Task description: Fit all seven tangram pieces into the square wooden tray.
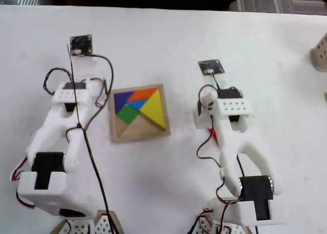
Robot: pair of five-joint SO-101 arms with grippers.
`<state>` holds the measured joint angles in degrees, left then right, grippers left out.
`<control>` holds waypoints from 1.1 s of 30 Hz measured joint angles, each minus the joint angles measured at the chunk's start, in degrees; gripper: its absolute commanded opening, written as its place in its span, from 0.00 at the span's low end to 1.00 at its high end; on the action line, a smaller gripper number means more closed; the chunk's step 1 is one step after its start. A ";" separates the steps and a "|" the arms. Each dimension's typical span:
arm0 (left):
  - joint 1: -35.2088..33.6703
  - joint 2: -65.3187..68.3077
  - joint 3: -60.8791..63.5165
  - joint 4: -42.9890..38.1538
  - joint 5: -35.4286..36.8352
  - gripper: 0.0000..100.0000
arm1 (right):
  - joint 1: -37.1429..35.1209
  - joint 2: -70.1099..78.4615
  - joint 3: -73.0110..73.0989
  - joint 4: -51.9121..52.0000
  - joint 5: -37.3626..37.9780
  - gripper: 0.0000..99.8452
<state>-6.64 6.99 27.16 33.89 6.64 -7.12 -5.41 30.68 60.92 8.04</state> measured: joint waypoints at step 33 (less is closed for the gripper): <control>0.00 0.00 0.00 0.00 0.00 0.02 | 3.08 18.55 -12.04 -3.34 -3.96 0.35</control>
<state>-6.64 6.99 27.16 33.89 6.64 -4.04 13.14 18.64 57.58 4.09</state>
